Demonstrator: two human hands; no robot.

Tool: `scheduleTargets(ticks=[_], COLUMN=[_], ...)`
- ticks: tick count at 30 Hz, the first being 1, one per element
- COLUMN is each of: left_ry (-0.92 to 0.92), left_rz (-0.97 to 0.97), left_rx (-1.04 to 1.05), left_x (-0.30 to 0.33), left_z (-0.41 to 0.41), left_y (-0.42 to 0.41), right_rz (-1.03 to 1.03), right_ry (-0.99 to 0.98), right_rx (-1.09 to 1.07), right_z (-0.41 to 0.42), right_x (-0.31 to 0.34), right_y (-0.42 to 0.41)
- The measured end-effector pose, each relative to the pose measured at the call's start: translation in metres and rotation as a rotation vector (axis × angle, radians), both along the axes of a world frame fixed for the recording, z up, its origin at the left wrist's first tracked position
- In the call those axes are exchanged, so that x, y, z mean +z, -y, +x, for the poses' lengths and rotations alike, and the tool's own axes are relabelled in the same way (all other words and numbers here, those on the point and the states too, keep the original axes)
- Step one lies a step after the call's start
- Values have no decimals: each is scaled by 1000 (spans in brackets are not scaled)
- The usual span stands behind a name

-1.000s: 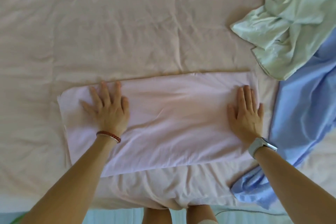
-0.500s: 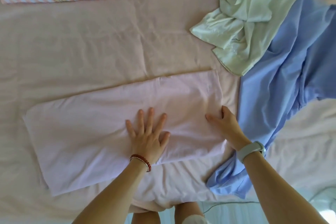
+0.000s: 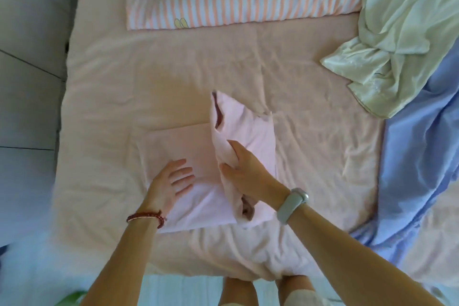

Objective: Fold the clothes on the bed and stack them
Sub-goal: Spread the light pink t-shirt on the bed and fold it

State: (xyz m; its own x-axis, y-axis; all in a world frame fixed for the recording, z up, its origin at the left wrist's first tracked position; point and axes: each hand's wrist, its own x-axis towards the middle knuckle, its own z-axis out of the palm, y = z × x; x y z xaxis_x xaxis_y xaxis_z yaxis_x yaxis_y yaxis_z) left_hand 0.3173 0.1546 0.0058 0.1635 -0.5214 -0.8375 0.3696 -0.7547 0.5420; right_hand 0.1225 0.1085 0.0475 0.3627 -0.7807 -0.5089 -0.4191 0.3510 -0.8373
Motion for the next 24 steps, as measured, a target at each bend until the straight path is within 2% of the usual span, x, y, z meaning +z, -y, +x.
scheduleTargets(ticks=[4, 7, 9, 12, 15, 17, 20, 24], left_ry=[-169, -122, 59, 560, 857, 824, 704, 557], left_rz=[34, 55, 1, -81, -21, -123, -240, -130], left_rx=[176, 125, 2, -243, -244, -132, 0, -50], left_x=[-11, -22, -24, -31, -38, -36, -33, -37], left_z=[62, 72, 64, 41, 25, 23, 33, 54], left_y=[-30, -38, -37, -36, -39, -41, -52, -51], right_rz=[73, 109, -33, -331, -406, -344, -277, -168], right_ry=[32, -63, -179, -402, -641, -726, -709, -715], right_rx=[244, 315, 194, 5, -31, -10, 83, 290], right_z=[86, 101, 88, 56, 31, 22, 15, 18], right_x=[-14, -28, -37, -44, -51, -55, -62, -76], right_y=[-26, -41, -46, -50, -52, -55, -63, -74])
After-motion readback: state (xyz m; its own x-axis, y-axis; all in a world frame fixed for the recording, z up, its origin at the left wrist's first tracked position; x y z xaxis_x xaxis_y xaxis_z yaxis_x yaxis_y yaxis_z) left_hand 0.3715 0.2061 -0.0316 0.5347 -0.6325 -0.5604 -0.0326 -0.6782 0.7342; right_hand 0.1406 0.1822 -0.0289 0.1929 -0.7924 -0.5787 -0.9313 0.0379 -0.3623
